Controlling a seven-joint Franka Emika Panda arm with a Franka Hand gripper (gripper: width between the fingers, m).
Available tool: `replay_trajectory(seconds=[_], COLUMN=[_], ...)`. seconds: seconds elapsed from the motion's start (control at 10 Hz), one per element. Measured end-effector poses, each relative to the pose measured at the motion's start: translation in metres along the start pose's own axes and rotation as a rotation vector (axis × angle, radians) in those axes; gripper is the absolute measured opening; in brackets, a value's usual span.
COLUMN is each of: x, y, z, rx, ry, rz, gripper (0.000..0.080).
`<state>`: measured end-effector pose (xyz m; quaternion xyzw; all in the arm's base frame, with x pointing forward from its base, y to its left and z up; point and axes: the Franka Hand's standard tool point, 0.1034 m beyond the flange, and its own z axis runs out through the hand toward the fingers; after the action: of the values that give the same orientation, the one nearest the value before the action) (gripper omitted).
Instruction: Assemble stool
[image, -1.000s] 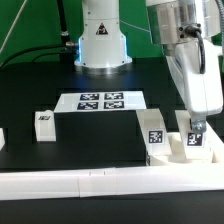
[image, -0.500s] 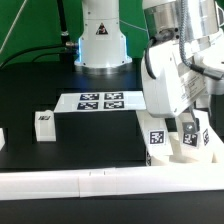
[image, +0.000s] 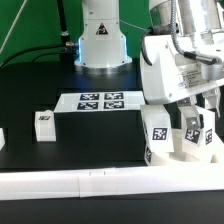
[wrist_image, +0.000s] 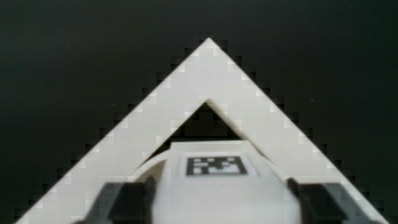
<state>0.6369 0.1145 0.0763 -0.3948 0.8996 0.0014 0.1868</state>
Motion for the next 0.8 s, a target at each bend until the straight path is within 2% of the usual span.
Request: replay_trajectory(seconds=[0.1, 0.2, 0.3, 0.4, 0.5, 0.8], x=[0.000, -0.004, -0.009, -0.015, -0.017, -0.014], y=[0.000, 0.008, 0.008, 0.006, 0.006, 0.006], z=[0.000, -0.003, -0.012, -0.022, -0.026, -0.025], rx=[0.000, -0.055, -0.083, -0.099, -0.123, -0.120], ry=[0.000, -0.004, -0.018, -0.043, -0.059, -0.062], rz=[-0.033, -0.102, -0.255, -0.423, -0.636, -0.842], gripper=[0.0528, 0.0620, 0.0620, 0.0644, 0.0644, 0.0648])
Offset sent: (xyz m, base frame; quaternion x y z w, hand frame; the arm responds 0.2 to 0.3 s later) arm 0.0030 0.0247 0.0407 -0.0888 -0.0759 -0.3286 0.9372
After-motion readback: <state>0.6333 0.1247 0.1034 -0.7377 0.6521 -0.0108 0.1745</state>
